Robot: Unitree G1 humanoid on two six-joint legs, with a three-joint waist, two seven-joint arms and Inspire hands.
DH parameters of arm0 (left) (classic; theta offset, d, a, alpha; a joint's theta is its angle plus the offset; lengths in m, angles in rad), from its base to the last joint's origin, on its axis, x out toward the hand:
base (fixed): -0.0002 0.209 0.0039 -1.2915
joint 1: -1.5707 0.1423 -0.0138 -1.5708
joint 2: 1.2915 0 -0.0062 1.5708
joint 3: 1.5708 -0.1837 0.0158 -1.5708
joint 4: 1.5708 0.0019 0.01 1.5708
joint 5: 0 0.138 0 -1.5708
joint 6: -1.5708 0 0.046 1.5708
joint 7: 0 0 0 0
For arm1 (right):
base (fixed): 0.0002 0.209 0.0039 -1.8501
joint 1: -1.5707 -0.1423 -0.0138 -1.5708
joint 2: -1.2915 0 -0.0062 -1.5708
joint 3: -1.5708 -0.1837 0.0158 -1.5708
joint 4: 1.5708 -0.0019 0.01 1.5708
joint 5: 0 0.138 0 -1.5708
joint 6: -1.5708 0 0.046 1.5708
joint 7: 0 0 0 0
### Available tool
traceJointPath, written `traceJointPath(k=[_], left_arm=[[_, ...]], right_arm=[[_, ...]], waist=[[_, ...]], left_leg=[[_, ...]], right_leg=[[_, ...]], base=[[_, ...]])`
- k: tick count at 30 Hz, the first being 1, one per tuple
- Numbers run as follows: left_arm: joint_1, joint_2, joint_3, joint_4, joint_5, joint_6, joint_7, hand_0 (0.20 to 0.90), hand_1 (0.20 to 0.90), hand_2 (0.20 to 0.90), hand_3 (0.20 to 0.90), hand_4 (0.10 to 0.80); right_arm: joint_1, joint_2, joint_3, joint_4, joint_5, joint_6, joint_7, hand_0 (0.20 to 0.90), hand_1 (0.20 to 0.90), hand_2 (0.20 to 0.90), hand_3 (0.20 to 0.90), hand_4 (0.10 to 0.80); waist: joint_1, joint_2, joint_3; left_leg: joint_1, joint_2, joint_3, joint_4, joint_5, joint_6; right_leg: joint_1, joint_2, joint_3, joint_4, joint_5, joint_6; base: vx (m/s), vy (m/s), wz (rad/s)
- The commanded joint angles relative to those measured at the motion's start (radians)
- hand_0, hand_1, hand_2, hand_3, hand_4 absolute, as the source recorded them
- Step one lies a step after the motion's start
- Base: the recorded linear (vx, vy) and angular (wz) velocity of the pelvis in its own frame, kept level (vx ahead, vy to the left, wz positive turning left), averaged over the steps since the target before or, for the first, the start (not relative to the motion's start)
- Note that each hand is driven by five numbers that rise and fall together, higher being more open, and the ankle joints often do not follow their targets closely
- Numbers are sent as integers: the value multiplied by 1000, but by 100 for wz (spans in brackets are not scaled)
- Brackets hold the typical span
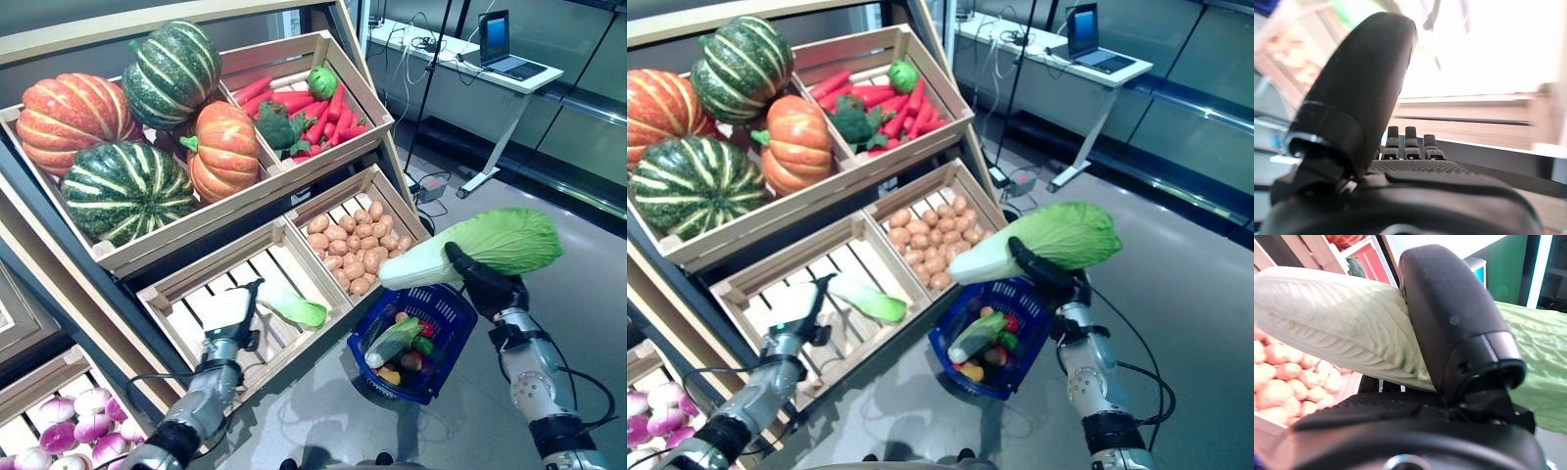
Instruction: Put vegetables into the basket
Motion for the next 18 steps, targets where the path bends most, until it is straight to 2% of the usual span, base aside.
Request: traceJointPath(k=[1, 3, 6, 11, 14, 18], left_arm=[[-102, 2, -44, -7, 43, -34, 65, 900, 900, 900, 900, 800], [-101, -9, -53, 13, 17, -14, 45, 900, 900, 900, 900, 800], [-100, -24, -52, 36, -65, -30, 17, 900, 900, 900, 900, 800], [-90, -46, -26, 42, -192, -103, 23, 900, 900, 900, 900, 800], [-76, -54, 21, 13, -277, -198, 29, 900, 900, 900, 900, 800], [-64, -50, 61, -52, -315, -266, 33, 900, 900, 900, 900, 800]], right_arm=[[-145, -33, -28, -54, 63, -115, 44, 300, 300, 300, 300, 400], [-154, -31, -27, -54, 67, -109, 46, 300, 300, 300, 300, 400], [-161, -29, -27, -54, 68, -104, 45, 300, 300, 300, 300, 400], [-158, -25, -30, -52, 41, -114, 22, 300, 300, 300, 300, 400], [-149, -34, -49, -34, -3, -123, -45, 300, 300, 300, 300, 400], [-138, -65, -67, 9, -93, -146, -146, 300, 300, 300, 300, 400]], waist=[[16, -11, -56], [14, -9, -58], [14, -10, -59], [12, -8, -60], [16, -9, -56], [22, -13, -51]], left_leg=[[8, 1, -30, 13, -92, -18], [7, 1, -30, 13, -92, -19], [7, 0, -30, 13, -92, -18], [7, 0, -27, 14, -91, -18], [8, 1, -27, 15, -91, -19], [6, 3, -28, 15, -90, -19]], right_leg=[[4, -9, 26, 12, 5, 7], [3, -9, 28, 13, 5, 8], [2, -9, 29, 13, 5, 8], [0, -8, 31, 14, 5, 7], [2, -8, 31, 14, 6, 5], [2, -8, 29, 14, 7, 2]], base=[[0, 0, 0], [0, 0, 0], [0, 0, 0], [0, 0, 0], [0, 0, 0], [-6, -16, 0]])
